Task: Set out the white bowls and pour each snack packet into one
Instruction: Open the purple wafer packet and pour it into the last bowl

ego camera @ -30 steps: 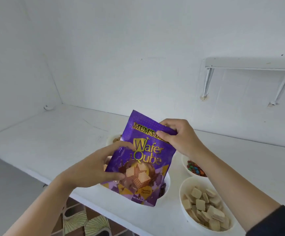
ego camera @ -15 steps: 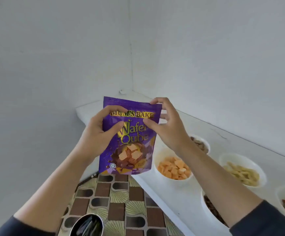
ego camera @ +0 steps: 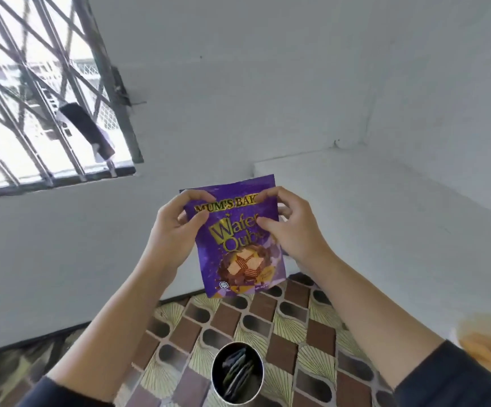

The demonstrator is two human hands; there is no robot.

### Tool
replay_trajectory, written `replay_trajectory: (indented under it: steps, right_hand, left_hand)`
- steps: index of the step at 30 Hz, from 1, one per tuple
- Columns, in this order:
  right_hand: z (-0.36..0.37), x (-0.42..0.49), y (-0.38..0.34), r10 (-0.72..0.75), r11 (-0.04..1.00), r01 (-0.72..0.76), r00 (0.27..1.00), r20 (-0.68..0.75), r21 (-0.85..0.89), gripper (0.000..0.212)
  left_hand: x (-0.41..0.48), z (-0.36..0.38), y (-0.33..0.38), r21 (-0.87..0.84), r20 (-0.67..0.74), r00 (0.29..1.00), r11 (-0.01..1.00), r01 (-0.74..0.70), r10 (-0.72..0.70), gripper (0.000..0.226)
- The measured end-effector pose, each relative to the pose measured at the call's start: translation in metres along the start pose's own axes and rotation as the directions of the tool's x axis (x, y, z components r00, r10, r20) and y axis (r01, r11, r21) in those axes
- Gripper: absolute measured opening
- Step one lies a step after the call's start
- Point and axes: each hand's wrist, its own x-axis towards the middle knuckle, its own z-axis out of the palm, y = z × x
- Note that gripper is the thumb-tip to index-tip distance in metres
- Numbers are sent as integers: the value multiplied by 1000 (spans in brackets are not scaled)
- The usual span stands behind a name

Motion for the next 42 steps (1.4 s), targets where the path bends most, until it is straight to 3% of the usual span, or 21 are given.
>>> replay_trajectory:
  steps: [6,11,19,25,33,42]
  right_hand:
    - [38,42,47,189,960,-199,980,68,197,13]
    - [47,65,109,237,964,-250,962,134,91,16]
    - [45,81,232,362,926,-377,898,250,13,24]
    - [59,65,339,406,914,-399,884,232,-77,27]
    - [86,3,548,503,861,-462,834,226,-212,29]
    - [96,-57,697,564,811,-491,802,198,-320,22]
  left_hand:
    - [18,-24,-41,26,-49,988,989,147,-145,13]
    - [25,-22,-83,20,-120,958,964,266,-262,15]
    - [33,-2,-190,62,-248,845,863,502,-474,13]
    - [15,6,-308,67,-298,771,794,605,-563,18]
    - [-35,7,-520,1,-261,680,704,710,-685,16]
    - [-78,12,-667,82,-261,650,655,751,-714,14]
